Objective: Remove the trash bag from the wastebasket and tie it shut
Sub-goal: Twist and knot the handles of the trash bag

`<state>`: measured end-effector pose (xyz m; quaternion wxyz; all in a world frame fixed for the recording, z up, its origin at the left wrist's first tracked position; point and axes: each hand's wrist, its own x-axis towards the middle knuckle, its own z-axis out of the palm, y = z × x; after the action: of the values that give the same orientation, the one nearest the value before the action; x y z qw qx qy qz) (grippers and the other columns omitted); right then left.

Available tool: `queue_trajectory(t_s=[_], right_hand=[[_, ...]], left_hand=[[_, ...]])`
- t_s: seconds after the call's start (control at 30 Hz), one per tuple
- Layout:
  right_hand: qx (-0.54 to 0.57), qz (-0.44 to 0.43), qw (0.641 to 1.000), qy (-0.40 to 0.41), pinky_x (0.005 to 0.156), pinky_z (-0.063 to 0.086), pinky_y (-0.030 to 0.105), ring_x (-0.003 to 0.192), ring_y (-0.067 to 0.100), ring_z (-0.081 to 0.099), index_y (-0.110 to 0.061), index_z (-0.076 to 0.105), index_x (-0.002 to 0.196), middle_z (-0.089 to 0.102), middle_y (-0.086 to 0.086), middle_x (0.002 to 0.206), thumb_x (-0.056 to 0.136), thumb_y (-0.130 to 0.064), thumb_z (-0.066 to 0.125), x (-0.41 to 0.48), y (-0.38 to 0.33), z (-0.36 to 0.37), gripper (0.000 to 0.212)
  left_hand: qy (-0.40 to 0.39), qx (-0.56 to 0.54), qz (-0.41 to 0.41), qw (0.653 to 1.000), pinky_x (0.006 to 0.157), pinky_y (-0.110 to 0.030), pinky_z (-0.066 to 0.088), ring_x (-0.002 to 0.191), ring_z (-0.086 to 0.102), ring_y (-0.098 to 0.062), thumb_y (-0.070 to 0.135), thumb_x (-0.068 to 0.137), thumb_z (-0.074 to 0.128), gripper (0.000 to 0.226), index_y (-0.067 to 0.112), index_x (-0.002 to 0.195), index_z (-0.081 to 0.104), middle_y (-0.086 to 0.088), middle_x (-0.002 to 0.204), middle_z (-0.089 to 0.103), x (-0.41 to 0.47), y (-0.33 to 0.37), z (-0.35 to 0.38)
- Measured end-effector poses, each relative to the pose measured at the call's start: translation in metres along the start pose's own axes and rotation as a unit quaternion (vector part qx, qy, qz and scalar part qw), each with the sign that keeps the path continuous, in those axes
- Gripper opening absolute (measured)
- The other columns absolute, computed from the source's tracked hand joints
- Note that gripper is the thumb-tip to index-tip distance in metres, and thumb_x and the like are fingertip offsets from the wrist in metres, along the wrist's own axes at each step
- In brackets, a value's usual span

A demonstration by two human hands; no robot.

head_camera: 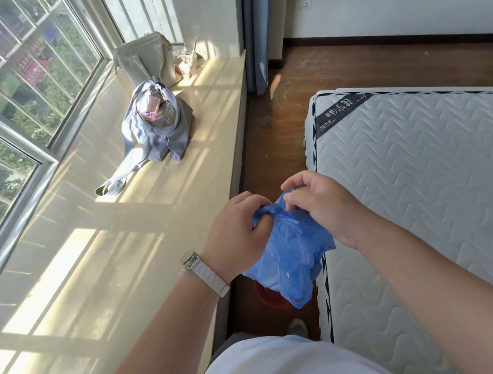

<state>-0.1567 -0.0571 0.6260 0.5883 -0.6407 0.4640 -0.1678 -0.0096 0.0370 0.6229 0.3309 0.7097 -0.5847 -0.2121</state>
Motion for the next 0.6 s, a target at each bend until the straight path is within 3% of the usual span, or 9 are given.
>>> queue_trajectory(t_s=[0.07, 0.13, 0.23, 0.33, 0.43, 0.53, 0.6], right_hand=[[-0.106, -0.106, 0.987, 0.060, 0.074, 0.048, 0.022, 0.080, 0.010, 0.061, -0.025, 0.060, 0.093, 0.064, -0.005, 0.082, 0.086, -0.018, 0.058, -0.004, -0.001, 0.003, 0.010], [-0.187, -0.229, 0.951, 0.095, 0.073, 0.042, 0.014, 0.080, 0.010, 0.057, -0.021, 0.060, 0.089, 0.060, -0.005, 0.084, 0.084, -0.016, 0.057, -0.010, -0.001, 0.007, 0.007], [-0.201, -0.314, 0.924, 0.086, 0.067, 0.042, 0.019, 0.071, 0.014, 0.053, -0.014, 0.061, 0.081, 0.057, -0.001, 0.075, 0.082, -0.018, 0.054, -0.024, -0.002, 0.011, 0.008], [-0.233, -0.283, 0.926, 0.088, 0.055, 0.041, 0.026, 0.057, 0.012, 0.048, -0.020, 0.063, 0.076, 0.052, -0.010, 0.059, 0.078, -0.026, 0.052, -0.034, 0.004, 0.018, 0.013], [-0.288, -0.198, 0.934, 0.077, 0.052, 0.035, 0.024, 0.054, 0.011, 0.047, -0.026, 0.067, 0.083, 0.046, -0.013, 0.051, 0.080, -0.028, 0.053, -0.036, 0.018, 0.024, 0.014], [-0.276, -0.137, 0.948, 0.073, 0.049, 0.033, 0.024, 0.050, 0.011, 0.046, -0.028, 0.069, 0.094, 0.048, -0.006, 0.050, 0.087, -0.025, 0.056, -0.034, 0.027, 0.025, 0.014], [-0.242, -0.109, 0.961, 0.080, 0.049, 0.038, 0.029, 0.049, 0.011, 0.045, -0.029, 0.067, 0.100, 0.051, 0.001, 0.053, 0.090, -0.027, 0.055, -0.032, 0.028, 0.025, 0.016]], left_hand=[[-0.025, -0.070, -0.090, 0.993, 0.067, -0.021, 0.041, 0.076, 0.055, -0.012, 0.013, 0.085, 0.053, 0.014, 0.013, 0.085, 0.067, 0.000, 0.083, 0.058, 0.002, 0.001, 0.001], [-0.042, -0.124, -0.147, 0.980, 0.064, -0.031, 0.041, 0.070, 0.055, -0.018, 0.012, 0.085, 0.053, 0.014, 0.007, 0.082, 0.066, -0.013, 0.082, 0.061, 0.003, 0.002, 0.000], [-0.050, -0.167, -0.165, 0.971, 0.055, -0.029, 0.036, 0.057, 0.046, -0.014, 0.011, 0.084, 0.053, 0.014, 0.004, 0.081, 0.064, -0.018, 0.068, 0.056, 0.003, 0.002, -0.002], [-0.050, -0.182, -0.154, 0.970, 0.050, -0.023, 0.030, 0.051, 0.037, -0.007, 0.005, 0.083, 0.052, 0.013, 0.002, 0.077, 0.062, -0.005, 0.060, 0.047, 0.003, 0.000, -0.005], [-0.047, -0.201, -0.142, 0.968, 0.052, -0.021, 0.032, 0.053, 0.039, -0.006, 0.001, 0.082, 0.051, 0.017, 0.008, 0.073, 0.065, -0.002, 0.060, 0.051, 0.003, -0.001, -0.006], [-0.056, -0.225, -0.124, 0.965, 0.060, -0.033, 0.040, 0.062, 0.049, -0.018, 0.003, 0.079, 0.050, 0.020, 0.011, 0.077, 0.069, -0.009, 0.068, 0.062, 0.003, -0.001, -0.007], [-0.066, -0.237, -0.109, 0.963, 0.076, -0.044, 0.051, 0.077, 0.063, -0.029, 0.004, 0.074, 0.048, 0.027, 0.015, 0.080, 0.072, -0.007, 0.080, 0.072, 0.002, 0.001, -0.009]])
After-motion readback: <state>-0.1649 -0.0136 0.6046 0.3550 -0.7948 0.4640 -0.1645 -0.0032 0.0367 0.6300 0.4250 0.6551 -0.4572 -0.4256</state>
